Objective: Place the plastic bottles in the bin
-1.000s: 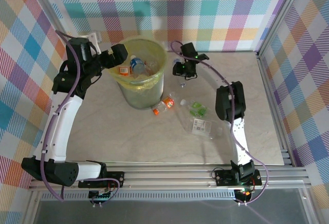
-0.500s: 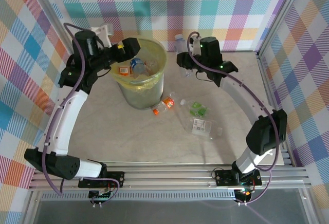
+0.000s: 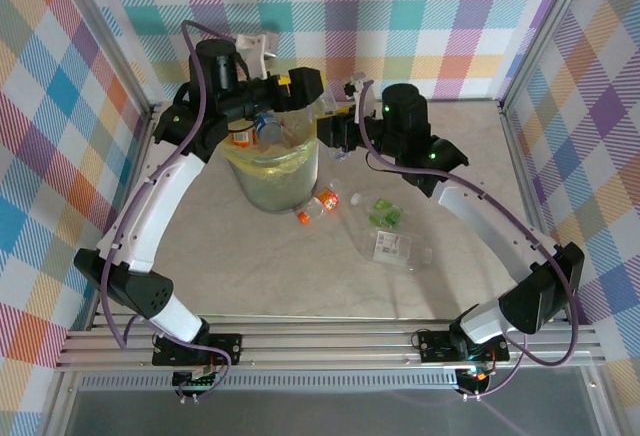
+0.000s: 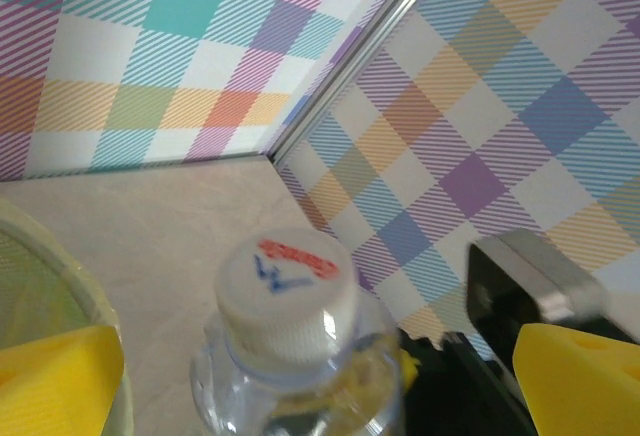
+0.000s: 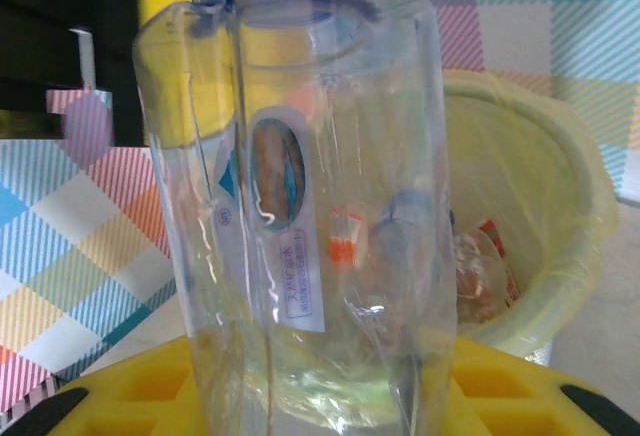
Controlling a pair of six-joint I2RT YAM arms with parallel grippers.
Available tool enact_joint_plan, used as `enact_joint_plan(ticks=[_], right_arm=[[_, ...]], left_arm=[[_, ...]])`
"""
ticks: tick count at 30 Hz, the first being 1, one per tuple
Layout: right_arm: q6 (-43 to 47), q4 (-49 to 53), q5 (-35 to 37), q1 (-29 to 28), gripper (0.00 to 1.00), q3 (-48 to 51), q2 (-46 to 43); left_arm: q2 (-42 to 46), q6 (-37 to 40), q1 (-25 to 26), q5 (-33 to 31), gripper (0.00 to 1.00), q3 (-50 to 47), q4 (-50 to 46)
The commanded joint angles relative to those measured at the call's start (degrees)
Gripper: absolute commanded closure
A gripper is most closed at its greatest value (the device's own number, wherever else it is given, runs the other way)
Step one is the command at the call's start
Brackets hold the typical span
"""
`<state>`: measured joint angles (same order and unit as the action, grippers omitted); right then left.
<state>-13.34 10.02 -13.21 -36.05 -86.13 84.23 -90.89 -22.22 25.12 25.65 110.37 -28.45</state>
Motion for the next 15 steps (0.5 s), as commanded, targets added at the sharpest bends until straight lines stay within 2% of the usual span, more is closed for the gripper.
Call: enact_joint_plan(ticks=[1, 8, 12, 15], right_arm=[[2.23, -3.35, -1.22, -1.33, 0.73, 0.35, -1.17], [1.35, -6.20, -0.36, -1.94, 0.73, -0.11, -0.30], [0.53, -6.97, -1.19, -2.17, 0.71, -1.24, 0.87], [0.47, -5.82, -2.19, -2.35, 0.62, -2.61, 1.58]], left_arm=[[-1.33, 1.42, 0.63, 0.23, 0.02, 2.21, -2.47], [-0.45, 0.78, 0.98, 0.72, 0.25, -0.14, -1.15], [0.12, 1.79, 0.98, -0.72, 0.45, -0.55, -1.55], [0.35, 3.14, 0.98, -2.95, 0.61, 0.04, -2.55]])
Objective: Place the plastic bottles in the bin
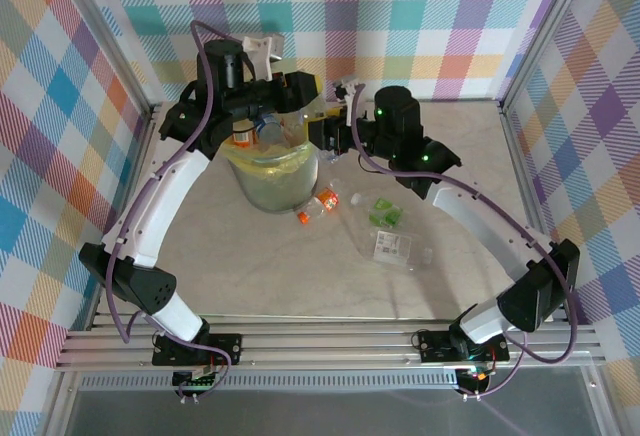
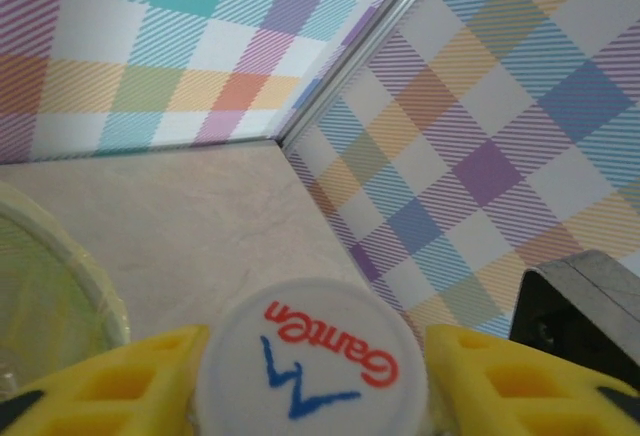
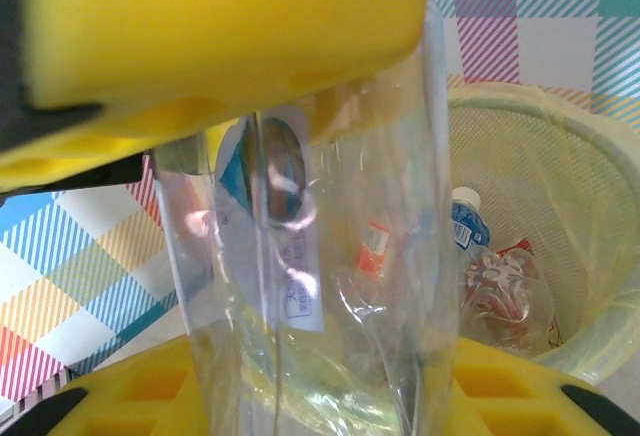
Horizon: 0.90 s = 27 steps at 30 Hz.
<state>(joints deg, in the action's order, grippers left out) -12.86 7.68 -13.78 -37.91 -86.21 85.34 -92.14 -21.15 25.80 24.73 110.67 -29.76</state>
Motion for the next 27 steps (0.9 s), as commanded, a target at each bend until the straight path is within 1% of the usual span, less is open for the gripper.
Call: enact_joint_plan(ticks=[1, 3, 5, 7, 8, 9, 11, 12, 16, 20, 25, 27], right_arm=[[0.01, -2.77, -1.88, -0.53, 0.58, -2.96, 0.61], [0.05, -2.12, -1.95, -0.62, 0.53, -3.14, 0.43], [-0.12, -1.30, -2.03, -0.67, 0.46, -3.26, 0.10], [-0.28, -0.49, -2.04, -0.63, 0.35, -3.22, -0.47], [-0.44, 0.24, -2.00, -0.67, 0.27, -3.26, -0.80], [-0.40, 0.77, -1.88, -0.67, 0.21, -3.26, -1.16], [-0.68, 2.79, -1.83, -0.67, 0.04, -3.43, -2.26], [-1.05, 3.95, -1.23, -0.67, 0.00, -3.53, -2.85], [-3.46, 8.56, 1.90, -0.67, 0.00, -3.42, -5.56], [-5.73, 13.42, 6.84, -0.67, 0.00, -2.73, -7.48], [-6.72, 13.15, 9.04, -0.67, 0.00, 0.59, -9.73], [-6.89, 13.40, 10.26, -0.63, 0.00, 1.11, -9.93]], left_arm=[[1.61, 2.52, 0.30, -2.50, 0.65, 0.12, -1.63], [1.52, 3.50, 0.30, -3.42, 0.74, 1.07, -2.42], [1.27, 4.91, 0.29, -5.24, 0.81, 2.93, -3.81], [0.84, 6.49, 0.17, -7.17, 0.83, 5.07, -5.15], [0.45, 7.37, -0.02, -8.22, 0.83, 6.78, -6.36], [-0.04, 8.14, -0.25, -9.01, 0.83, 8.54, -7.63], [-1.28, 9.67, -1.37, -10.83, 0.84, 13.23, -10.71], [-1.93, 10.25, -1.96, -11.81, 0.84, 15.05, -11.94], [-4.29, 13.58, -4.79, -16.92, 0.87, 23.63, -16.25], [-8.13, 20.21, -7.11, -24.42, 0.90, 31.05, -21.11], [-11.35, 29.99, -7.78, -33.88, 0.90, 31.71, -20.98], [-12.82, 32.37, -7.87, -36.97, 0.90, 31.80, -20.69]])
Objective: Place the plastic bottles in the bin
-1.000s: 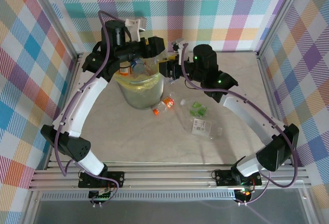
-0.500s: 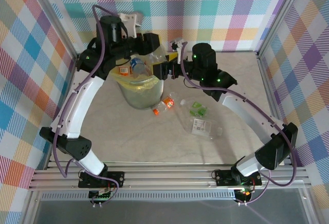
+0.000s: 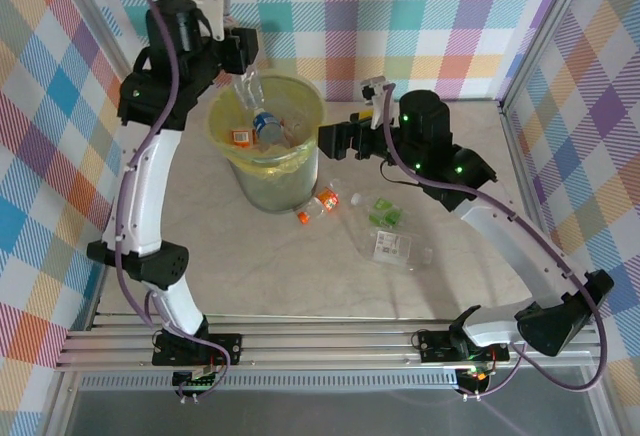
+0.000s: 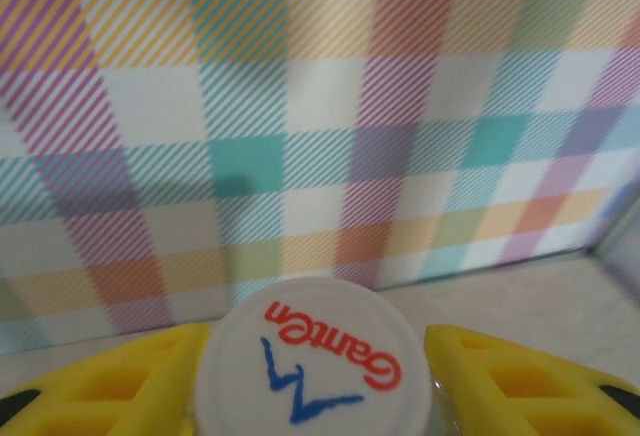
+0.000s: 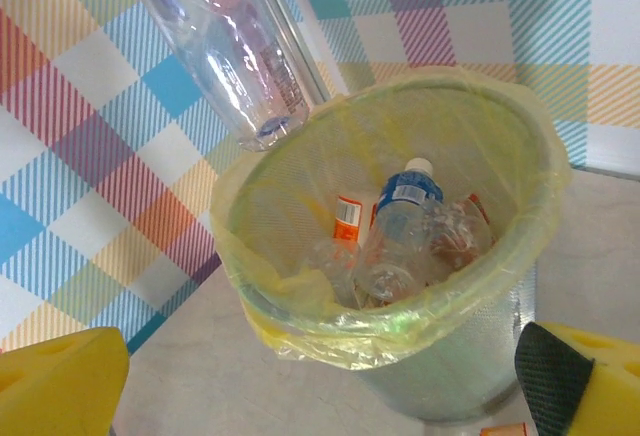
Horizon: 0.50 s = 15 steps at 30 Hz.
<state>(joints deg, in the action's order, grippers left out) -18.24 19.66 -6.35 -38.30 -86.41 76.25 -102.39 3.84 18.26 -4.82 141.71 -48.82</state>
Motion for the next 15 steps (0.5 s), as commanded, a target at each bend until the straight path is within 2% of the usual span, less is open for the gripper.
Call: enact_joint_plan(ticks=[1, 15], right_arm=[[-1.60, 1.54, 3.25, -0.28, 0.00, 1.48, -0.83], [-6.19, 7.88, 16.09, -0.02, 0.00, 3.88, -2.16]], left_arm=[[-3.44, 8.30, -0.33, -8.67, 0.90, 0.75, -1.68], [-13.40, 16.81, 1.19, -14.08, 0.86, -0.05, -4.53]])
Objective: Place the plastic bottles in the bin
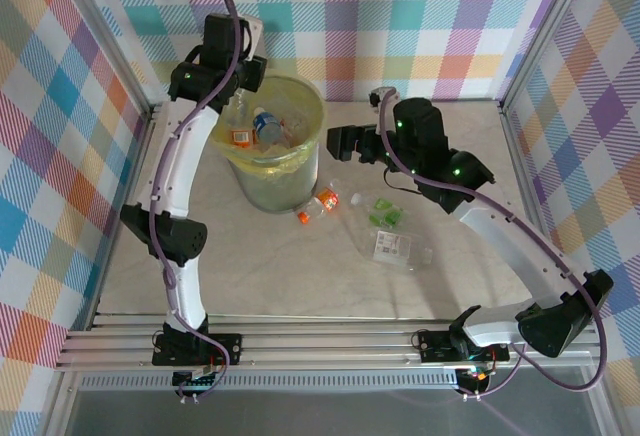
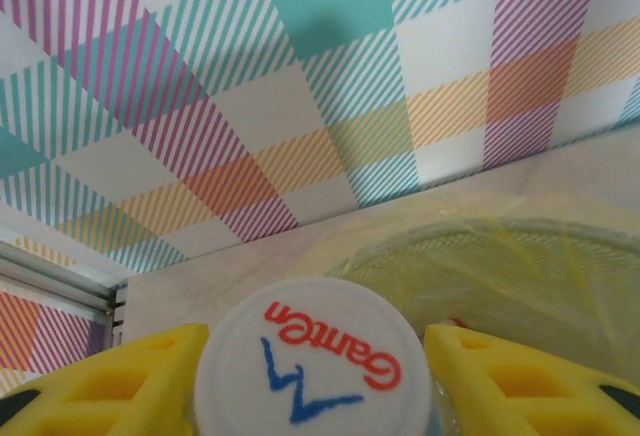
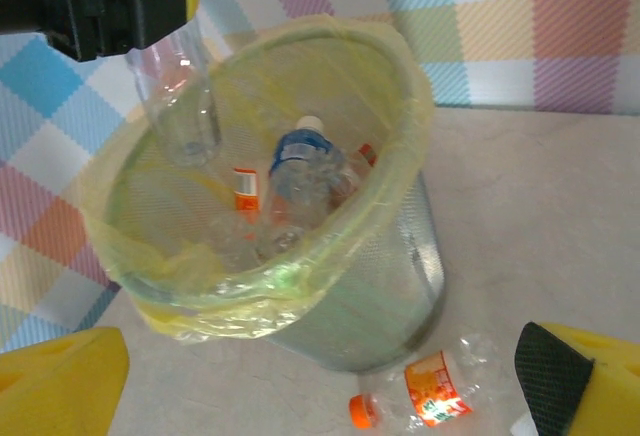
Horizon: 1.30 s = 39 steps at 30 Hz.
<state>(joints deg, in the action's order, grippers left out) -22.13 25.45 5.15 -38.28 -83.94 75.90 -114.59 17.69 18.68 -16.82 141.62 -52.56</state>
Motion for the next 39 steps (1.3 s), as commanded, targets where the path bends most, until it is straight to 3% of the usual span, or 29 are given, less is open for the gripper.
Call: enact_joint_plan(ticks=[1, 7, 13, 20, 29, 35, 39], right_arm=[[-2.76, 2.34, 5.88, -0.04, 0.00, 2.02, -2.32], [-4.65, 4.13, 11.80, 0.33, 0.00, 4.37, -5.42], [-4.94, 5.10, 13.99, 0.54, 0.00, 5.54, -6.85], [-4.59, 5.97, 14.41, 0.75, 0.00, 4.76, -6.74], [-4.26, 7.23, 14.40, 0.75, 0.00, 4.18, -6.98], [-4.24, 7.86, 14.80, 0.75, 0.00, 4.62, -7.86], [-4.10, 7.77, 14.65, 0.71, 0.00, 4.75, -8.05]], left_arm=[[-1.86, 3.41, 1.13, -2.15, 0.85, -0.26, -0.79], [-5.40, 4.55, 2.92, -1.90, 0.75, -0.65, -2.27], [-6.60, 3.94, 4.56, 0.73, 0.38, -0.65, -4.07], [-6.31, 2.23, 5.67, 4.46, 0.17, -0.50, -4.47], [-5.56, 0.30, 5.76, 5.65, 0.15, -0.57, -4.76], [-4.77, -0.74, 5.52, -0.21, 0.18, -0.65, -5.00], [-4.07, -2.94, 4.46, 2.05, 0.21, -1.81, -5.06]])
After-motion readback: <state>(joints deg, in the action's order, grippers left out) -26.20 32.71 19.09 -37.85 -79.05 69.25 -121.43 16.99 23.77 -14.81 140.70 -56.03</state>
